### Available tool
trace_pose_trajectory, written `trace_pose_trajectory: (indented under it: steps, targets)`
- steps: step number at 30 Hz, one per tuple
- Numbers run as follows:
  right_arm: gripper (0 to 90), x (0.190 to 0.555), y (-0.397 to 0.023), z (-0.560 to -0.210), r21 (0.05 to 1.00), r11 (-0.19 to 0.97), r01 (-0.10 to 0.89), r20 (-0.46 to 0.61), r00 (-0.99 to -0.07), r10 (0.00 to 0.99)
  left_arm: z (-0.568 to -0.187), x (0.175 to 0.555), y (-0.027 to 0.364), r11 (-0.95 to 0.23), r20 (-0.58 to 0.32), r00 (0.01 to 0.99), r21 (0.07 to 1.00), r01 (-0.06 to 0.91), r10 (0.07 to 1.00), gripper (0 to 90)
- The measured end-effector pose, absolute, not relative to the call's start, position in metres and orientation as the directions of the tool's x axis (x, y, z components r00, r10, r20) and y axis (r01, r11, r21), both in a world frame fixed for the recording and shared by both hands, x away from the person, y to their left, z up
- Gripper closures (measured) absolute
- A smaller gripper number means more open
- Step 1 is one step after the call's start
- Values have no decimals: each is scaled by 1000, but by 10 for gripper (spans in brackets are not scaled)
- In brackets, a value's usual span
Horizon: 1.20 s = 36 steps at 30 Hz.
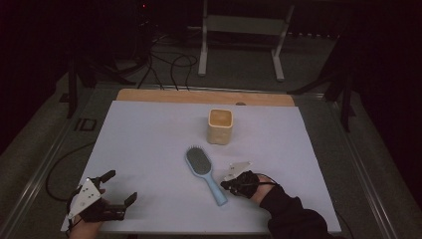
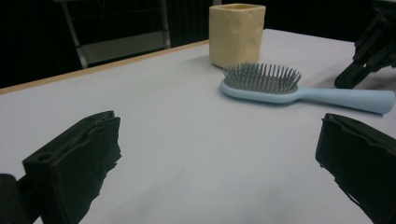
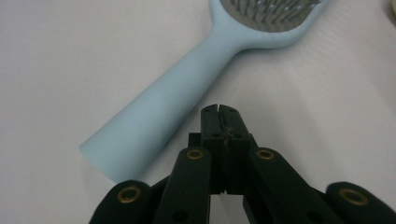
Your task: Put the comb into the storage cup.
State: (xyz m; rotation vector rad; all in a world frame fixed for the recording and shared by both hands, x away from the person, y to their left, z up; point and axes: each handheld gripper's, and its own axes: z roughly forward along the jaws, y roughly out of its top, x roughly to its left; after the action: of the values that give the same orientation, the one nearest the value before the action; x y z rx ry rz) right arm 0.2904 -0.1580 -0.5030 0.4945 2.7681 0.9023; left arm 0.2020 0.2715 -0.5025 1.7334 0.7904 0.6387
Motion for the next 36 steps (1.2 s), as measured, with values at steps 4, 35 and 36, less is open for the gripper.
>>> trace_pose_trajectory:
  steps: [4, 35, 36]
  targets:
    - [900, 290, -160, -500, 602, 752, 267, -78, -918, 389, -502, 202, 272, -202, 36, 635, 960, 192, 772, 0]
    - [87, 289, -147, -466, 713, 562, 419, -11, -795, 607, -502, 201, 272, -200, 32, 637, 961, 194, 771, 0]
    - [87, 291, -147, -465, 710, 562, 424, -1, -798, 603, -502, 201, 272, -201, 34, 636, 961, 192, 771, 0]
